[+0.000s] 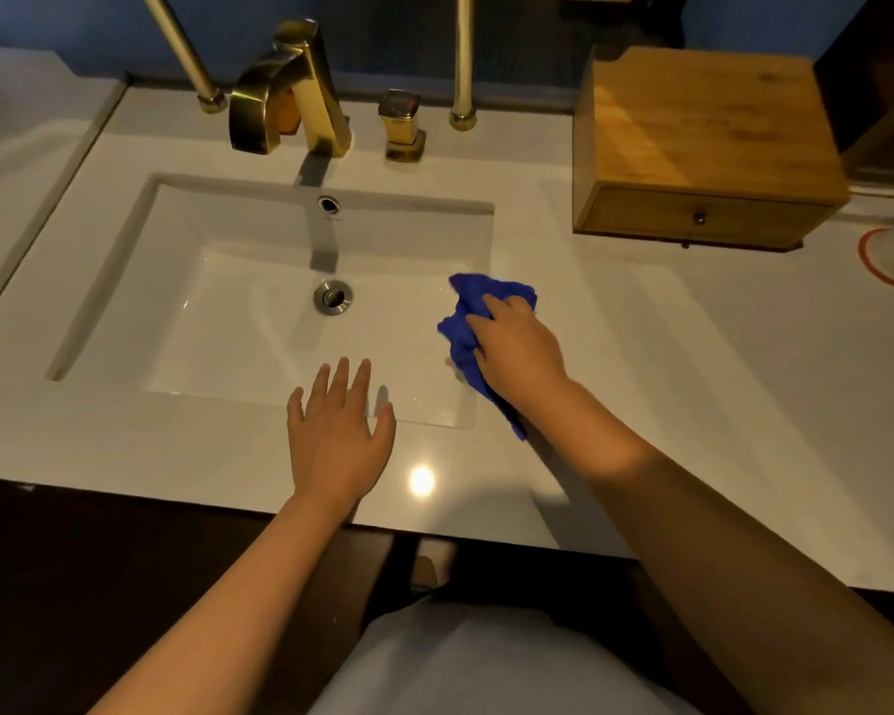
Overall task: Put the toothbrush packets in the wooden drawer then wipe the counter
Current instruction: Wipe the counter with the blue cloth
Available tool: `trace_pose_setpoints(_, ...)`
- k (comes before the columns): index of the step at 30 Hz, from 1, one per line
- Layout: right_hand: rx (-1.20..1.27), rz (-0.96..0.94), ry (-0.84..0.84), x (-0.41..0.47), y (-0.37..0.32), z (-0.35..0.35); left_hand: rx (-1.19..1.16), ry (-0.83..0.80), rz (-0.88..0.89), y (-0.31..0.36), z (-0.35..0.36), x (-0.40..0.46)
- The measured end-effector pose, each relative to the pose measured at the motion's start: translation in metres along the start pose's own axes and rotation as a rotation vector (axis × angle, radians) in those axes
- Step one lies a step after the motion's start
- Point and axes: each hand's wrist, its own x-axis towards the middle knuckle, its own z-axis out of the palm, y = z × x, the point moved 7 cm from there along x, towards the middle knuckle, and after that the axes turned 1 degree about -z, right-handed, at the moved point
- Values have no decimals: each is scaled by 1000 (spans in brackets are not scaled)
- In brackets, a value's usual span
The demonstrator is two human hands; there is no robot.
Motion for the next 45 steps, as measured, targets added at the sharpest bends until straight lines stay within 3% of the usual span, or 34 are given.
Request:
trace_pose_setpoints(4, -35, -82, 14, -14, -31, 10, -5, 16, 7, 0, 0, -1)
trace_pose_setpoints(9, 244, 28, 50, -22, -50, 27, -40, 43, -2, -1, -1, 0)
trace_pose_setpoints(13, 419, 6, 223, -49, -59, 19, -101, 53, 1, -1, -4, -3)
trace_pose_setpoints(22, 270, -16, 407, -120, -49, -47, -53, -11, 44, 1, -3, -1)
trace_pose_setpoints(26, 223, 66, 456, -156, -19, -72, -133, -26, 53, 2, -10, 0)
trace_pose_setpoints(34, 244, 158, 545, -205, 61, -107, -302, 120, 112, 62, -39, -20)
trace_pose_setpoints(38, 247, 170, 553, -225, 120, -124, -289, 161, 175, 126, -35, -41)
trace_pose_setpoints(45, 282, 196, 501, -270, 245, -150, -112, 35, 212, 232, 19, -61)
